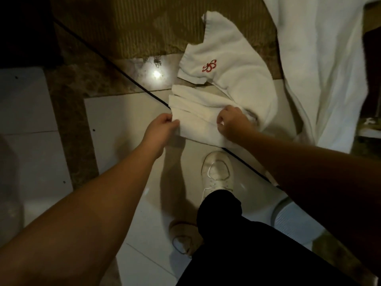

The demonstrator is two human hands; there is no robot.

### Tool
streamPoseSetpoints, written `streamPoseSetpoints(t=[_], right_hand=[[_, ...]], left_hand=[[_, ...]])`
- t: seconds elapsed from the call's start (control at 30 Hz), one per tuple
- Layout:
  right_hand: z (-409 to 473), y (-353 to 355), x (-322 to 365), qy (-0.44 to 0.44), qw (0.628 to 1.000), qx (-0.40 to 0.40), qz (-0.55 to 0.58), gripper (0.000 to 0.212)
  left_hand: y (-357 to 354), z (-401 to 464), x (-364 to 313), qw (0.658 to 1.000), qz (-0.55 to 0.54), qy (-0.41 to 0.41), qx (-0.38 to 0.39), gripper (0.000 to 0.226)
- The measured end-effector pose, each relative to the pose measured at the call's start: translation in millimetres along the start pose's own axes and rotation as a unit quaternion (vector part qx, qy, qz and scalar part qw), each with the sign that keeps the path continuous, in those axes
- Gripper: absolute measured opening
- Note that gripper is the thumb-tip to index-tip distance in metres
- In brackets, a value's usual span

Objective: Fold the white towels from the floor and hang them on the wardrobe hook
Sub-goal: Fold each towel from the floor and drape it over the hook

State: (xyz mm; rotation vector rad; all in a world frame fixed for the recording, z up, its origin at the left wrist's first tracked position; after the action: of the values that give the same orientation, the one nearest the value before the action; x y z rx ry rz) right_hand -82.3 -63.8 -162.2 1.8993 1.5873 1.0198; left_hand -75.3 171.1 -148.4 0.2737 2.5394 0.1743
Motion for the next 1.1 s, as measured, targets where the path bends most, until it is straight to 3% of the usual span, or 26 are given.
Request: streamPoseSetpoints(t=[0.17,0.3,0.37,0.47,0.63,0.8,0.93,1.1], right_hand=[[-23.2,64.3,35.0,0.032,0.969,0.046,0.239,0.076],[-54.6,146.5,63.2,0.132,0.968,0.033,0.21,0.094],[-75.6,190.8,78.5,0.195,0.968,0.032,0.156,0.089],[-107.6,253.5,98.6,0.252,0.965,0.003,0.072,0.064],[-162.5,327.0,120.9,0.259,0.965,-0.051,0.003,0.083],[-202.9,376.9,139.4,0.266,0.955,-0.084,-0.1,0.033],[-236.2,409.8,154.2,0.209,0.976,0.012,0.067,0.017],[-283.0,456.3,183.2,0.196,0.969,-0.008,0.153,0.041]], left_hand=[[5.0,-50.0,-40.4,0.987,-0.119,-0.056,0.095,0.014],[10.7,-109.5,-93.9,0.977,-0.142,-0.065,0.147,0.022],[16.5,-139.9,-121.2,0.973,-0.136,-0.063,0.175,0.02],[28.2,-184.9,-162.5,0.968,-0.146,-0.066,0.193,0.021],[52.7,-254.0,-222.8,0.966,-0.089,-0.061,0.237,0.024],[75.4,-314.6,-268.1,0.966,-0.045,-0.076,0.245,0.025],[98.5,-361.9,-294.8,0.965,0.059,-0.133,0.216,0.011],[127.9,-422.4,-306.8,0.925,0.282,-0.204,0.153,0.011]])
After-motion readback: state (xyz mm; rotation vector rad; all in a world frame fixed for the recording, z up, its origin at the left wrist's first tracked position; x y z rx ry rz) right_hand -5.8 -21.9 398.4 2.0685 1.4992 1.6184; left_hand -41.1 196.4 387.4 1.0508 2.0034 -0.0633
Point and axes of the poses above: each hand's wrist, its own z-axis towards the middle knuckle, its own y-axis out of the back of the hand, x = y × z, the point moved 2 cm from there along z, towards the middle knuckle, and after that the axes turned 8 degrees about -z, right-handed, at the moved point
